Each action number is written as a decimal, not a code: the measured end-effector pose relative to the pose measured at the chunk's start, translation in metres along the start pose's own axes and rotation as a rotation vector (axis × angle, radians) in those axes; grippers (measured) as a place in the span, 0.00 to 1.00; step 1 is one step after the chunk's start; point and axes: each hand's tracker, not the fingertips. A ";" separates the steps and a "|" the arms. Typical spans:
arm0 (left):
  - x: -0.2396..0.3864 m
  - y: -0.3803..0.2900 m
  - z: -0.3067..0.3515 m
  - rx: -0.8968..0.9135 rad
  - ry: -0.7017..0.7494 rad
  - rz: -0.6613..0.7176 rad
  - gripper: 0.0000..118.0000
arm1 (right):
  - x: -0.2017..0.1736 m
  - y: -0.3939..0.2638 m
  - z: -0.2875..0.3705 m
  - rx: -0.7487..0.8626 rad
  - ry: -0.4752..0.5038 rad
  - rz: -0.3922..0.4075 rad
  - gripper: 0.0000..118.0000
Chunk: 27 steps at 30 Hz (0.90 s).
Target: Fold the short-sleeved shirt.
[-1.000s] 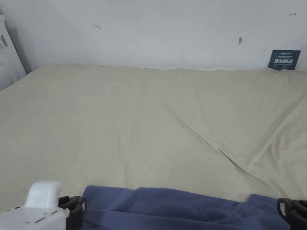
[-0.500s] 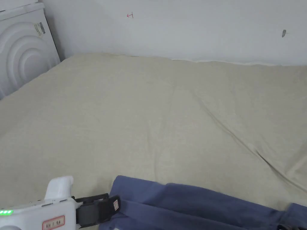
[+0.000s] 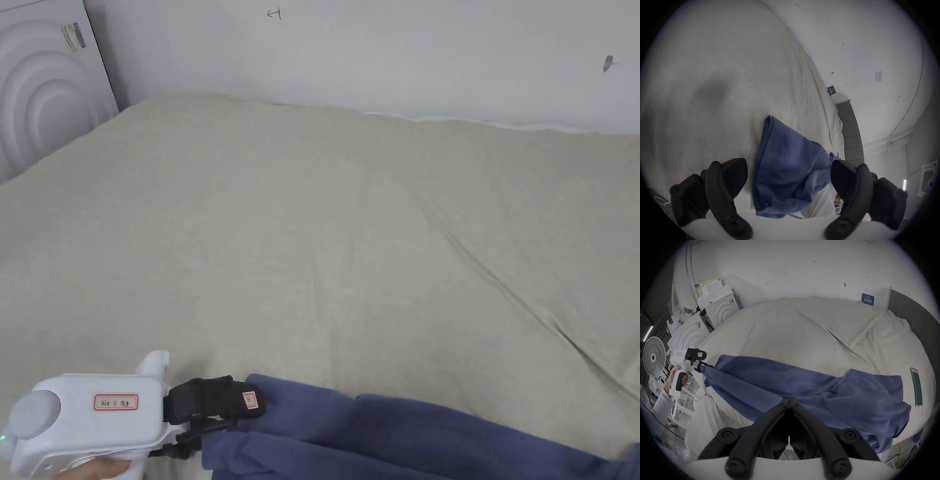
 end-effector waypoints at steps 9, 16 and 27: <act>-0.002 0.005 -0.011 -0.043 0.020 -0.032 0.91 | -0.003 0.002 -0.011 -0.021 0.026 -0.007 0.00; 0.014 -0.007 -0.033 -0.003 -0.201 0.122 0.85 | -0.003 0.003 -0.010 -0.013 0.044 -0.039 0.00; 0.026 -0.013 -0.048 -0.032 0.138 -0.091 0.09 | 0.018 -0.002 0.001 -0.001 0.022 -0.079 0.00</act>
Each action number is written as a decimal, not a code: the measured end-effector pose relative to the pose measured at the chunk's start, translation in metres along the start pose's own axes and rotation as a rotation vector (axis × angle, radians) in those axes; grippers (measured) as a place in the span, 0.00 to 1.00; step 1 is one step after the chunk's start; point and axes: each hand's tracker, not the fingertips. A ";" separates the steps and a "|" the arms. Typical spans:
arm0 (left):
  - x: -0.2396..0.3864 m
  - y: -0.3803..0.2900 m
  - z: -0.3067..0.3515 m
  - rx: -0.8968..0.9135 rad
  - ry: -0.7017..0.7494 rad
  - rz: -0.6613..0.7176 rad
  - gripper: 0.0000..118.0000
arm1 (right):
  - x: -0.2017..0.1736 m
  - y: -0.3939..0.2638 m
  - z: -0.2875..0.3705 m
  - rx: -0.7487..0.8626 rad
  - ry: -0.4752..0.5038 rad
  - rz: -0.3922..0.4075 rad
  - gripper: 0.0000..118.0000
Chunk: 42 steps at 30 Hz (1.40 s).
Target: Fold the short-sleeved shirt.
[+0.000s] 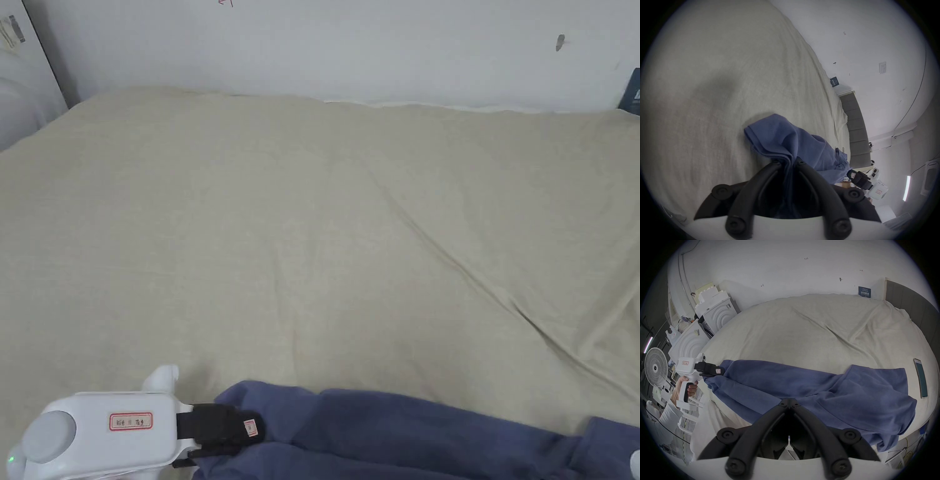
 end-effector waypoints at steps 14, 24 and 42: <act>0.182 -0.012 -0.007 -0.003 -0.120 -0.207 0.09 | 0.053 -0.013 0.034 0.082 -0.016 -0.119 0.00; 0.259 -0.044 -0.146 -0.251 -0.082 -0.296 0.09 | 0.091 -0.018 0.059 0.138 -0.048 -0.185 0.00; 0.291 -0.064 -0.131 -0.309 -0.229 -0.359 0.88 | 0.096 -0.031 0.060 0.142 -0.022 -0.221 0.00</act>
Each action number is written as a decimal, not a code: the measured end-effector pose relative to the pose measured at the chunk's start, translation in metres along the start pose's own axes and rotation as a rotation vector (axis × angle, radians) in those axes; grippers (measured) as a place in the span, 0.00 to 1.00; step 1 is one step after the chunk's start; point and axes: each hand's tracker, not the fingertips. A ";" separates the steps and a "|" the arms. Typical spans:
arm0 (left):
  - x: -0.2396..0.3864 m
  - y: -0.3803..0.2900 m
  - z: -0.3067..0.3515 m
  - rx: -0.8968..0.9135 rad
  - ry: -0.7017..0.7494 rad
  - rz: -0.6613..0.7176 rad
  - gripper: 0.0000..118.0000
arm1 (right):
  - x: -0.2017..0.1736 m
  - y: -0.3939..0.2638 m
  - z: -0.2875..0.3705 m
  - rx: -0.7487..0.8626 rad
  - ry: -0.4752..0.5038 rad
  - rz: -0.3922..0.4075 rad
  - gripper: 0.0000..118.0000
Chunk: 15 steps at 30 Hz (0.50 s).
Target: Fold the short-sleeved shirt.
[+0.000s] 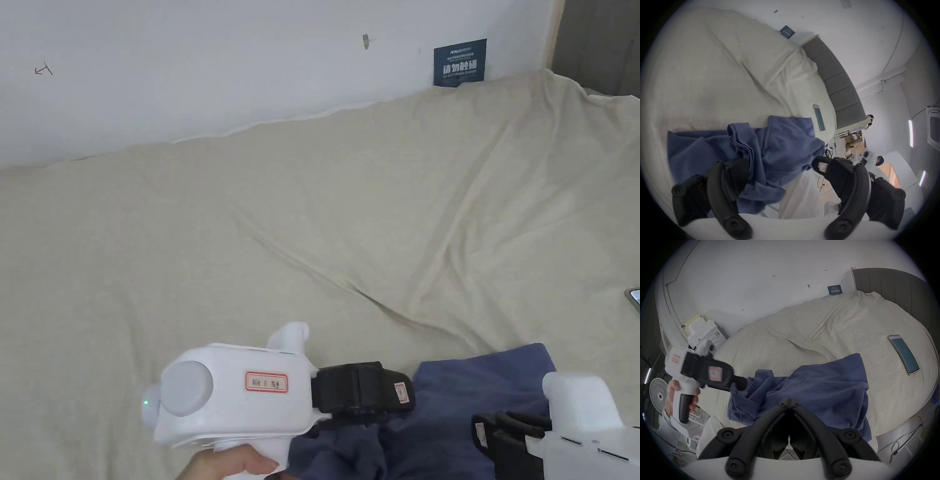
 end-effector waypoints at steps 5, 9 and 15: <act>-0.002 -0.003 0.045 0.069 0.008 -0.027 0.88 | 0.000 -0.001 0.004 0.007 -0.002 -0.004 0.00; -0.022 -0.016 0.071 0.164 0.170 -0.005 0.85 | -0.004 -0.001 0.009 0.014 0.000 0.003 0.00; -0.043 -0.046 0.063 0.186 0.385 -0.107 0.18 | -0.006 -0.005 0.012 0.019 0.004 0.007 0.00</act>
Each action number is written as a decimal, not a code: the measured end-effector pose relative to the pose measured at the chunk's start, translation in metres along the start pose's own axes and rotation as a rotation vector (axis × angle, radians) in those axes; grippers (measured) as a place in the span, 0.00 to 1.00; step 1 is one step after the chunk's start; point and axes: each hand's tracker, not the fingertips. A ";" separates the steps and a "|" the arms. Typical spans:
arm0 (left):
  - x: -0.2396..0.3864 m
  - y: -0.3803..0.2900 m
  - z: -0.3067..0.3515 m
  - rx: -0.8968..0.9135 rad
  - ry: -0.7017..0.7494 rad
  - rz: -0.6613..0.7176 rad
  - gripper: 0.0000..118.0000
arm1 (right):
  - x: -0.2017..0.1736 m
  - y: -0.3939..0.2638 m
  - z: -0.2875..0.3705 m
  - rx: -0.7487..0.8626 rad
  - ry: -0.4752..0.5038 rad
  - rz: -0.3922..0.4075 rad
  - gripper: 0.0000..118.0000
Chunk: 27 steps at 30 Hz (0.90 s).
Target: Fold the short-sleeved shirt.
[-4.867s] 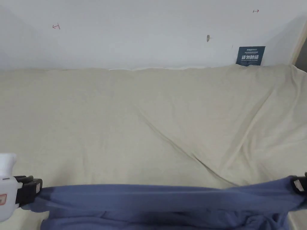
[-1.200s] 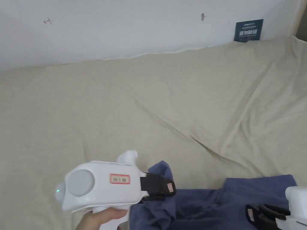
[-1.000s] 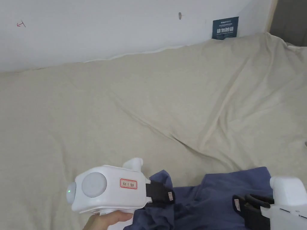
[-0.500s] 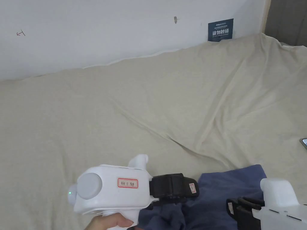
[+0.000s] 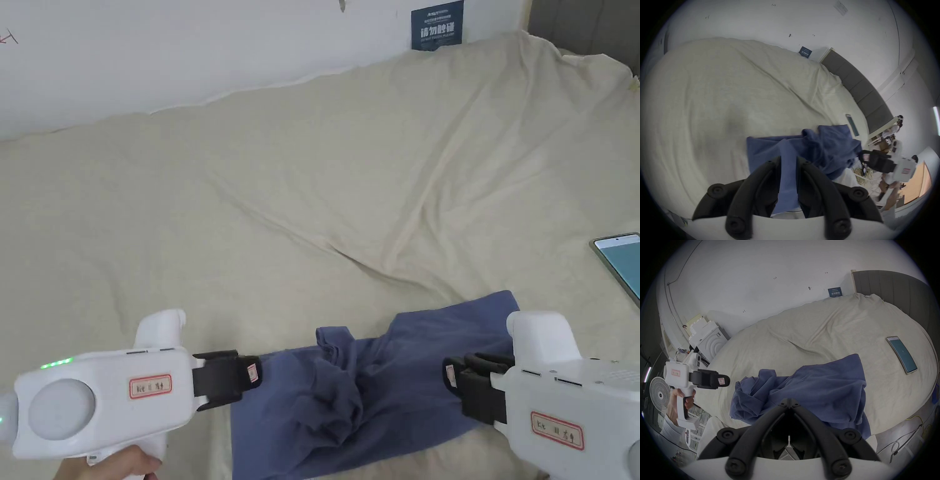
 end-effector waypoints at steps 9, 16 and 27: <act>0.015 -0.012 -0.048 -0.098 -0.016 -0.002 0.07 | 0.000 0.002 0.005 0.021 0.007 0.000 0.00; 0.047 -0.006 -0.072 -0.150 -0.110 -0.077 0.07 | 0.007 0.003 0.003 0.022 -0.007 -0.013 0.00; 0.113 0.000 -0.113 -0.223 -0.214 -0.204 0.07 | 0.017 0.001 0.003 0.008 -0.034 -0.036 0.00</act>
